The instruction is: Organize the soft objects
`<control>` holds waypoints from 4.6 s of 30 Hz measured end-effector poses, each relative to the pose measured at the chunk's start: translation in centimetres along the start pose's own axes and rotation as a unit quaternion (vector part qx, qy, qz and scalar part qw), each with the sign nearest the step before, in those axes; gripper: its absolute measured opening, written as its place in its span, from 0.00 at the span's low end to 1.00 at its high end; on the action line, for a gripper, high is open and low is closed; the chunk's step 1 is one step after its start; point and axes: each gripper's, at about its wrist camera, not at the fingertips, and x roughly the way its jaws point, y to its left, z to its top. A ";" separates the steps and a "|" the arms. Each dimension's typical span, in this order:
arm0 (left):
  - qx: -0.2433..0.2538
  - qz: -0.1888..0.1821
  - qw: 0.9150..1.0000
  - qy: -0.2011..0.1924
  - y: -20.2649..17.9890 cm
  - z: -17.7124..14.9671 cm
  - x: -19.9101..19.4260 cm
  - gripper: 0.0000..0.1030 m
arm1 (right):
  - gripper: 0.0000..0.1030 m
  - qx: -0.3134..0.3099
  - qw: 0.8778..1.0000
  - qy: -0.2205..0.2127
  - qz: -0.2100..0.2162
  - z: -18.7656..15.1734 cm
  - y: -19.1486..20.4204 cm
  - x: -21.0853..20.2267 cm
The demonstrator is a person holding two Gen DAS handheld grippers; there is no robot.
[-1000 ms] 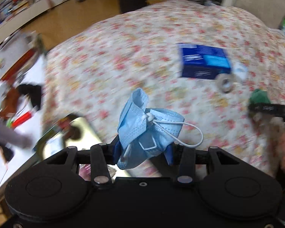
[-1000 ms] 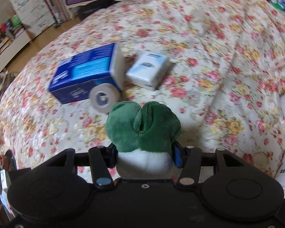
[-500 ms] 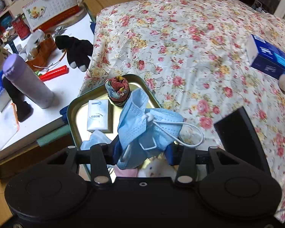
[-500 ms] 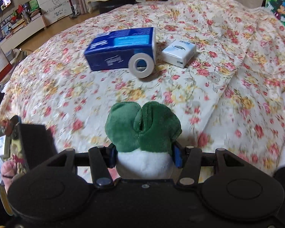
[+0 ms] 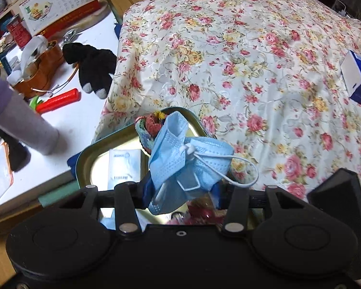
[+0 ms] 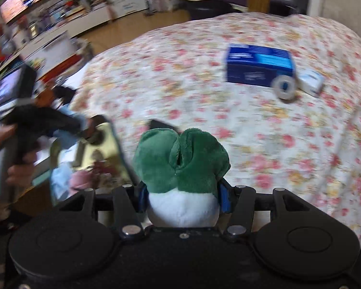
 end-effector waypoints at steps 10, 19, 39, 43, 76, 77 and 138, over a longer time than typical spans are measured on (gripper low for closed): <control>-0.007 -0.028 1.000 0.001 2.2 -0.6 0.6 0.64 | 0.51 -0.030 0.998 0.046 0.027 -0.1 8.8 4.5; -0.023 0.006 1.000 0.006 3.5 -0.1 0.9 0.74 | 0.51 -0.039 0.994 0.101 -0.003 0.1 11.8 9.6; -0.079 -0.017 0.996 0.026 5.8 -0.3 1.3 0.74 | 0.70 -0.065 0.994 0.085 -0.011 2.3 15.0 10.6; -0.082 -0.018 0.996 0.028 6.0 -0.4 1.3 0.74 | 0.70 -0.063 0.993 0.095 -0.018 1.8 14.7 10.8; -0.062 0.015 0.998 0.027 5.7 -0.9 1.6 0.74 | 0.69 -0.062 0.988 0.130 -0.053 0.5 14.6 10.6; -0.062 0.015 0.998 0.027 5.7 -0.9 1.6 0.74 | 0.69 -0.063 0.988 0.130 -0.053 0.5 14.6 10.6; -0.021 0.012 0.999 0.025 1.8 -2.0 3.6 0.76 | 0.69 0.083 0.984 0.069 -0.144 0.0 -9.5 1.7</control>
